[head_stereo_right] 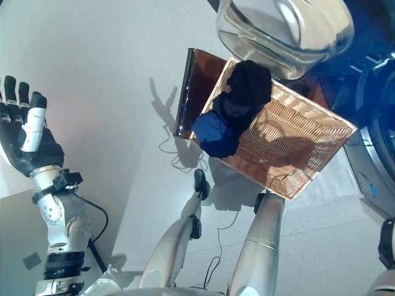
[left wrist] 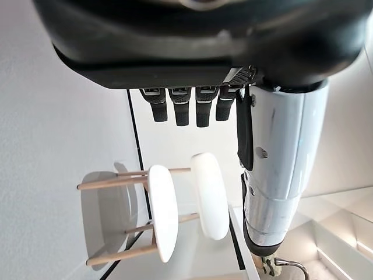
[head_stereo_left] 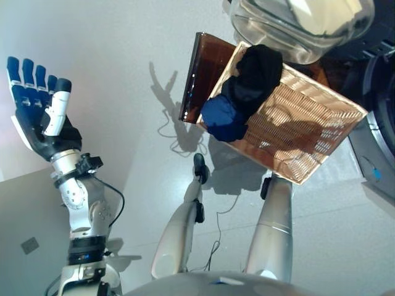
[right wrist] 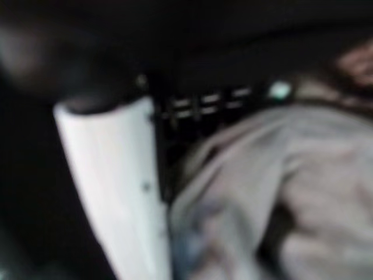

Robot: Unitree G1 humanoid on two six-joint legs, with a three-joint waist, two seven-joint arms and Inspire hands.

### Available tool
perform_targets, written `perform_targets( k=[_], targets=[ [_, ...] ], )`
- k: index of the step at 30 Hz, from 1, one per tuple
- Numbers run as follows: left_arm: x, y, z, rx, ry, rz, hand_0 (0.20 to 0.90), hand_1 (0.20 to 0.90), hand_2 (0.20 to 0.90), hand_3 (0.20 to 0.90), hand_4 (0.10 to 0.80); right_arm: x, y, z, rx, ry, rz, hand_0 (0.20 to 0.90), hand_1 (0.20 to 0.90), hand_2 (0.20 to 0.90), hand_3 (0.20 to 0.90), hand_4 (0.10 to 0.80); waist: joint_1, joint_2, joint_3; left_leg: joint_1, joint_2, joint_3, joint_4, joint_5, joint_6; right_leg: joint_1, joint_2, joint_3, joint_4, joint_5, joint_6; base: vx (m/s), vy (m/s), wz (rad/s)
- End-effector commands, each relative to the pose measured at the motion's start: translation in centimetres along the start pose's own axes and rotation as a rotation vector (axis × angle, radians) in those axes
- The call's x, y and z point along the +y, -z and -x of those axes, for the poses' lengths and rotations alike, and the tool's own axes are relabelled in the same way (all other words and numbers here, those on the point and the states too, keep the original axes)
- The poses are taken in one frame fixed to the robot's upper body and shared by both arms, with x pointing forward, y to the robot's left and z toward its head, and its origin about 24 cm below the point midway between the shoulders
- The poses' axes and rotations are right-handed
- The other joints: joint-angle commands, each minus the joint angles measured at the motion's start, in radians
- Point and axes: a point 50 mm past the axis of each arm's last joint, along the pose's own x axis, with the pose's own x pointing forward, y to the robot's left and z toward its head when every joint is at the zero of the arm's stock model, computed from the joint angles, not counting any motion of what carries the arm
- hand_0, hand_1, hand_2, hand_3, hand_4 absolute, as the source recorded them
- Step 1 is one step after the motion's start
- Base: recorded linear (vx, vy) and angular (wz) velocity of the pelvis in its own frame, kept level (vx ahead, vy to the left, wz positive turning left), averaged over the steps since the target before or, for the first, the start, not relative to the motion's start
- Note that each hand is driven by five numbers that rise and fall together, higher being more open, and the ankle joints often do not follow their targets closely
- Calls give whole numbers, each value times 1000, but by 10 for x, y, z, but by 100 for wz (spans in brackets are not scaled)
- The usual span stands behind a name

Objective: Pick up the clothes and place them into the washing machine

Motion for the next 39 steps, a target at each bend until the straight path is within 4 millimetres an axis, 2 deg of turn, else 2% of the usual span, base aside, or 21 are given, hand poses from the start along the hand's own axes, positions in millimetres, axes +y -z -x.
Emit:
perform_targets(
  k=[1, 2, 4, 5, 6, 8, 9, 12, 13, 15, 17, 18, 19, 20, 21, 23, 24, 29, 33, 39],
  targets=[
    [18, -46, -9, -237, -19, -29, 900, 900, 900, 900, 800, 15, -19, 6, -68, -30, -78, 900, 900, 900, 900, 800, 5, -41, -34, 25, 7, -21, -17, -86, -88, 63, 22, 17, -86, 29, 27, -3, -13, 4],
    [18, -46, -9, -237, -18, -30, 900, 900, 900, 900, 800, 15, -18, 7, -67, -31, -78, 900, 900, 900, 900, 800, 5, -42, -35, 25, 7, -21, -17, -86, -88, 64, 22, 16, -87, 29, 27, 0, 0, 0],
    [13, -42, -9, -229, -9, -19, 900, 900, 900, 900, 800, 31, -23, 17, -71, -80, -134, 900, 900, 900, 900, 800, 5, -46, -36, 33, 6, -24, -17, -86, -86, 77, 21, 12, -86, 27, 26, 0, 0, 0],
    [13, -42, -9, -229, -8, -20, 900, 900, 900, 900, 800, 32, -23, 17, -70, -81, -134, 900, 900, 900, 900, 800, 5, -46, -35, 34, 6, -24, -17, -86, -86, 79, 21, 12, -87, 27, 26, 0, 0, 0],
    [10, -38, -9, -218, -6, -11, 900, 900, 900, 900, 800, 44, -22, 25, -41, -107, -168, 900, 900, 900, 900, 800, 6, -51, -38, 43, 5, -24, -17, -86, -85, 93, 21, 8, -91, 28, 27, 0, 0, 0],
    [10, -38, -9, -219, -5, -12, 900, 900, 900, 900, 800, 44, -22, 25, -40, -107, -169, 900, 900, 900, 900, 800, 6, -51, -36, 45, 6, -25, -17, -86, -85, 97, 21, 7, -93, 29, 27, 0, 0, 0],
    [9, -36, -9, -214, -7, -12, 900, 900, 900, 900, 800, 65, -30, 41, -43, -166, -208, 900, 900, 900, 900, 800, 7, -57, -41, 62, 5, -28, -17, -88, -85, 124, 19, -2, -106, 32, 28, 0, 0, 0],
    [7, -34, -8, -206, -8, -8, 900, 900, 900, 900, 800, 74, -32, 49, -49, -187, -223, 900, 900, 900, 900, 800, 6, -60, -40, 76, 7, -35, -17, -90, -84, 151, 18, -11, -118, 35, 29, 0, 0, 0],
    [6, -31, -7, -196, -7, -3, 900, 900, 900, 900, 800, 86, -34, 62, -35, -213, -265, 900, 900, 900, 900, 800, 5, -62, -43, 90, 7, -38, -17, -93, -83, 172, 15, -18, -126, 37, 32, 12, -3, 3],
    [5, -29, -7, -187, -3, -13, 900, 900, 900, 900, 800, 93, -35, 71, -28, -222, -303, 900, 900, 900, 900, 800, 5, -63, -43, 103, 8, -42, -17, -94, -83, 197, 13, -27, -135, 37, 33, 15, 3, 0],
    [5, -21, -3, -152, -8, -25, 900, 900, 900, 900, 800, 110, -41, 95, 23, -252, -455, 900, 900, 900, 900, 800, 2, -64, -46, 131, 13, -47, -17, -99, -81, 233, 11, -41, -143, 42, 39, 41, 11, -1],
    [5, -21, -3, -151, -7, -27, 900, 900, 900, 900, 800, 110, -41, 95, 25, -253, -455, 900, 900, 900, 900, 800, 3, -65, -45, 133, 13, -48, -17, -99, -81, 237, 11, -43, -145, 42, 39, 44, 0, -2],
    [8, -13, 0, -107, -17, -27, 900, 900, 900, 900, 800, 123, -45, 118, 24, -316, -521, 900, 900, 900, 900, 800, -3, -70, -46, 153, 19, -49, -17, -100, -81, 268, 11, -51, -154, 45, 40, 40, -11, -2],
    [7, -11, 1, -96, -13, -29, 900, 900, 900, 900, 800, 128, -50, 127, 20, -337, -554, 900, 900, 900, 900, 800, -5, -73, -47, 161, 21, -50, -17, -102, -81, 285, 12, -55, -163, 46, 41, 49, -10, -3],
    [7, -9, 1, -88, -13, -40, 900, 900, 900, 900, 800, 135, -54, 138, 13, -378, -566, 900, 900, 900, 900, 800, -6, -77, -48, 169, 24, -50, -17, -102, -82, 302, 10, -62, -174, 48, 42, 0, 0, 0],
    [7, -8, 2, -80, -10, -55, 900, 900, 900, 900, 800, 139, -56, 146, 7, -399, -571, 900, 900, 900, 900, 800, -9, -79, -48, 179, 28, -51, -17, -102, -82, 320, 10, -68, -185, 50, 42, 19, 5, -2],
    [9, -2, 3, -59, -18, -68, 900, 900, 900, 900, 800, 147, -59, 160, -4, -442, -562, 900, 900, 900, 900, 800, -9, -82, -53, 192, 32, -50, -17, -102, -83, 347, 10, -75, -203, 53, 44, 38, 9, -5],
    [11, -4, 6, -62, -19, -73, 900, 900, 900, 900, 800, 151, -62, 171, 16, -450, -595, 900, 900, 900, 900, 800, -9, -82, -54, 217, 35, -54, -17, -101, -81, 386, 9, -87, -216, 55, 45, 8, 3, -1],
    [15, -2, 10, -42, -27, -101, 900, 900, 900, 900, 800, 149, -71, 184, -42, -486, -648, 900, 900, 900, 900, 800, -8, -88, -59, 239, 39, -54, -17, -99, -81, 425, 9, -100, -234, 59, 45, 7, 0, -2],
    [15, -1, 13, -31, -25, -97, 900, 900, 900, 900, 800, 156, -82, 190, -39, -532, -670, 900, 900, 900, 900, 800, 3, -90, -63, 246, 40, -53, -17, -96, -78, 444, 2, -109, -252, 66, 50, -3, 2, 1]
  ],
)
